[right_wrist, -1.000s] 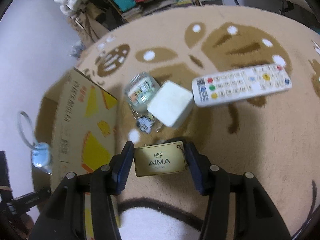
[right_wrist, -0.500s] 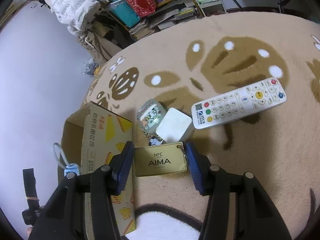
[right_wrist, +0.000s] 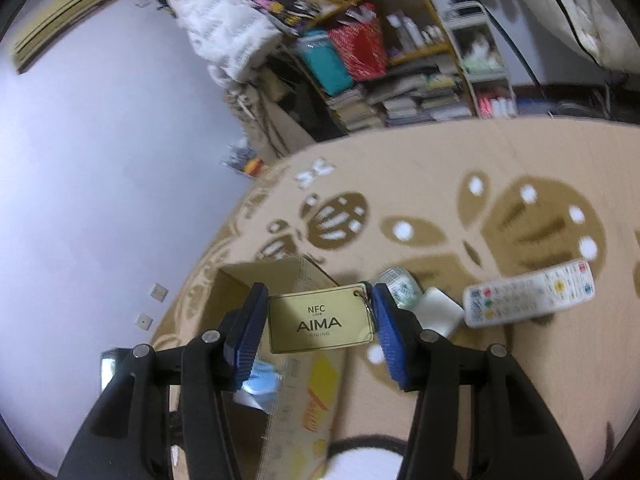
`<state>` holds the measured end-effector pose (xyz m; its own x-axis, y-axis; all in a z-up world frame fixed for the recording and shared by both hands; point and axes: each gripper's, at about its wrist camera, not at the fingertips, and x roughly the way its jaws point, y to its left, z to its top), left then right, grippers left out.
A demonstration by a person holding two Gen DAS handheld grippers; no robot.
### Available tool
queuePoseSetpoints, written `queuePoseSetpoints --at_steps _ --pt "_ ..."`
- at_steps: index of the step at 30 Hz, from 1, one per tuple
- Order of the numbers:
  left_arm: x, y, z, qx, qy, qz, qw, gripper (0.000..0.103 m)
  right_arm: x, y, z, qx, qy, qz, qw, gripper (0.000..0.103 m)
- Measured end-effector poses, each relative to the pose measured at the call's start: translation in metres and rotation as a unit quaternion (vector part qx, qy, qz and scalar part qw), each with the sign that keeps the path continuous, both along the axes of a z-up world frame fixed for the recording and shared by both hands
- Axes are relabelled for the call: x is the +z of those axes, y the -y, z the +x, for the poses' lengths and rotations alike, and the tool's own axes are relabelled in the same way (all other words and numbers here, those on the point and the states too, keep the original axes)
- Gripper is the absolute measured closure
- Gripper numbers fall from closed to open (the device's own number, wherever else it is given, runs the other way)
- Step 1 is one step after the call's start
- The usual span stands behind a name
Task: Organize rigid objects
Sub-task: 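Carry the AIMA tag over the box and drop it in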
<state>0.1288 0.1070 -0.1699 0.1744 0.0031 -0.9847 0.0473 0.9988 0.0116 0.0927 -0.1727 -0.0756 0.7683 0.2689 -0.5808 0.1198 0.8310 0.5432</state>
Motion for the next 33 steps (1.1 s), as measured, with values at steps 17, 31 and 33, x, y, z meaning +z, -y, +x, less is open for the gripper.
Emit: queuePoseSetpoints --at_steps 17,31,33 --pt "0.001 0.003 -0.001 -0.002 0.002 0.009 1.0 0.09 0.005 -0.076 0.067 0.11 -0.021 -0.06 0.992 0.046" --pt "-0.001 0.004 0.002 -0.002 -0.001 0.011 0.9999 0.09 -0.017 -0.1 0.078 0.13 -0.067 -0.105 0.984 0.044" --pt "-0.001 0.003 0.003 0.0 -0.001 0.007 1.0 0.09 -0.017 -0.097 0.079 0.127 -0.071 -0.105 0.984 0.044"
